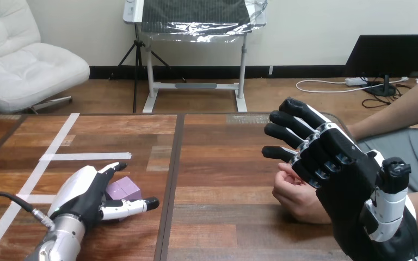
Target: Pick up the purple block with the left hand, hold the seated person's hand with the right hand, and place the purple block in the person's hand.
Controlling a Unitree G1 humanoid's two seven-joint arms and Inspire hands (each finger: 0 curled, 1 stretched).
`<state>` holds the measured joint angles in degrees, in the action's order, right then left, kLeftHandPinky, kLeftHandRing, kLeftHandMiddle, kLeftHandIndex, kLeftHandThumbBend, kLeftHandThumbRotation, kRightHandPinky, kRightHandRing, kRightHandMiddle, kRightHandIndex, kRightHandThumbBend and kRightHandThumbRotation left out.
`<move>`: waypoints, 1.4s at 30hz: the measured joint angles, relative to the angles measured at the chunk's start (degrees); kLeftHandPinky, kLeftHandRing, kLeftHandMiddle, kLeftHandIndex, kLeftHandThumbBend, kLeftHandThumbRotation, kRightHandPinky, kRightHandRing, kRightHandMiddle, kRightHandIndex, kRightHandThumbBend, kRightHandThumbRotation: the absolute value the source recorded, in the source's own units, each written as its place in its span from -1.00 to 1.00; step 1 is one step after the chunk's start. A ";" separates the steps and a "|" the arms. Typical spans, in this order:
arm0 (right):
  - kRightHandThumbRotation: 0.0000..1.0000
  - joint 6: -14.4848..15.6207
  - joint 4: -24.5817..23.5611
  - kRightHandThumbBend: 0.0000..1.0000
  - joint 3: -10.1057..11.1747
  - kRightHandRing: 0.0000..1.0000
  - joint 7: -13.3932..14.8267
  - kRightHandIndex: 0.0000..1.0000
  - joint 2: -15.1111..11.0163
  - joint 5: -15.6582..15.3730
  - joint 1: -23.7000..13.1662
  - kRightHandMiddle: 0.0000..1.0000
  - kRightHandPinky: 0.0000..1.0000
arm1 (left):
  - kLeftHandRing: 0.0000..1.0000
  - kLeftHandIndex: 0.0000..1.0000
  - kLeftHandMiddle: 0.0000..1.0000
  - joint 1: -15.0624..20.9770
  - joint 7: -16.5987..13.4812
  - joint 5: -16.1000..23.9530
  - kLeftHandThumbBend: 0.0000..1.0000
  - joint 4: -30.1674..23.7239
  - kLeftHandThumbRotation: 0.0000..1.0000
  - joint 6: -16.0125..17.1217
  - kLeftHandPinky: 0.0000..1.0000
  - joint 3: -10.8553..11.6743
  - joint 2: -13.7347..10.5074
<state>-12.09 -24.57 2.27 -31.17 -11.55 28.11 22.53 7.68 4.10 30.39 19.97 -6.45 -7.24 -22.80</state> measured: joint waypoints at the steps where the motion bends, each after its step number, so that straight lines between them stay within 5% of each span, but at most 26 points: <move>1: 0.90 0.00 0.00 0.78 0.00 0.75 0.00 0.75 0.00 0.06 0.00 0.76 0.59 | 0.79 0.78 0.84 0.09 0.00 0.12 0.88 -0.04 0.04 -0.21 0.58 -0.08 -0.03; 29: 0.88 0.01 0.00 0.77 0.00 0.75 0.15 0.75 0.00 0.46 0.23 0.76 0.58 | 0.69 0.71 0.74 2.79 0.19 2.56 0.79 -0.14 -0.36 -5.09 0.35 -1.54 -0.24; 42: 0.87 0.00 0.00 0.77 0.00 0.75 0.14 0.75 0.01 0.70 0.37 0.76 0.58 | 0.50 0.62 0.63 3.55 -0.98 3.56 0.70 0.02 -0.72 -6.40 0.14 -2.49 -0.14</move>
<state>-12.09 -24.58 2.27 -31.03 -11.55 28.81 22.90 11.23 3.12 33.95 19.99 -12.85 -9.72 -22.94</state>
